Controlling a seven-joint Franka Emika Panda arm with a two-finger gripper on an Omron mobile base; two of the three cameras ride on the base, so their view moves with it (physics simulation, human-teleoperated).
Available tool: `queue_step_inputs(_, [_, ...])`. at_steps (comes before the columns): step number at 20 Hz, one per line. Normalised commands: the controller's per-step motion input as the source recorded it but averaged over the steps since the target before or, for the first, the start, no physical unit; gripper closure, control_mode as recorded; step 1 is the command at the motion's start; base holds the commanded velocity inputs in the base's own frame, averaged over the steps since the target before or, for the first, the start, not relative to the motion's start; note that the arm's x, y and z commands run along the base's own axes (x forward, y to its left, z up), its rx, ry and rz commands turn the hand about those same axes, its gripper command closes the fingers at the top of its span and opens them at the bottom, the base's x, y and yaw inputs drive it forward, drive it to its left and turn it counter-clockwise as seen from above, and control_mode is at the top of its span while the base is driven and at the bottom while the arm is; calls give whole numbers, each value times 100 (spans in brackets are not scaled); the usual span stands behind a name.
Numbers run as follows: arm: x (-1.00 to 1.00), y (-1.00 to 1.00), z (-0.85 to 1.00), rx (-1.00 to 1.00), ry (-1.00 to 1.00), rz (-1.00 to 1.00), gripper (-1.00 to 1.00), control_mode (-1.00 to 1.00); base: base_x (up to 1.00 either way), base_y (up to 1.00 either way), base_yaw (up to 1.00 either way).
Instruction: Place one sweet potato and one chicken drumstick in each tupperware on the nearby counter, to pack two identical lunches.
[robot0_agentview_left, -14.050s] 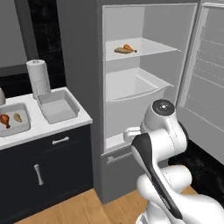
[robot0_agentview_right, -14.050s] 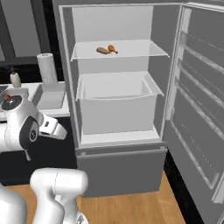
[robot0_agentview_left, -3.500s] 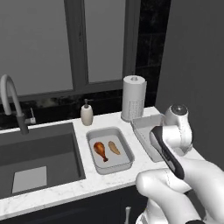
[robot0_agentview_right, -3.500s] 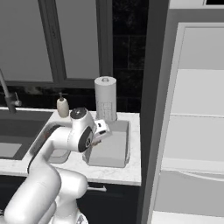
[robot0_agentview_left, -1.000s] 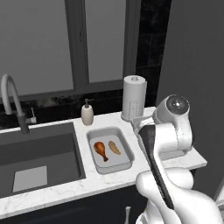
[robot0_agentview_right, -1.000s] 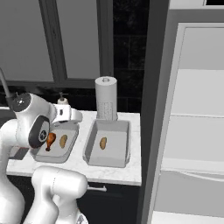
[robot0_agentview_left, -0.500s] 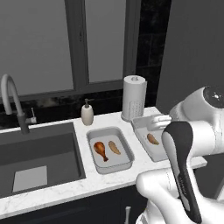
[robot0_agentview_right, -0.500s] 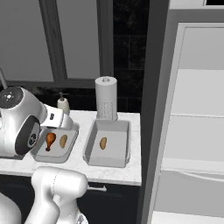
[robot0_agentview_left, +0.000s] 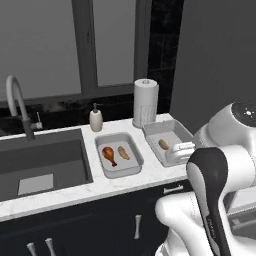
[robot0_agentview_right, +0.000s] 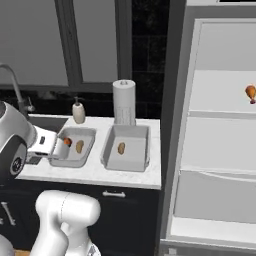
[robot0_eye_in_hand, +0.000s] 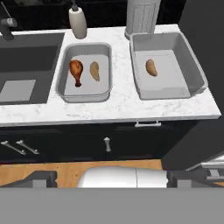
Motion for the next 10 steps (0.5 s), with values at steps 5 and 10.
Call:
queue_step_inputs(5, [0,0,0,0,0,0,-100,100,-100,-86,-14])
queue_step_inputs(10, [0,0,0,0,0,0,-100,100,-93,-100,-15])
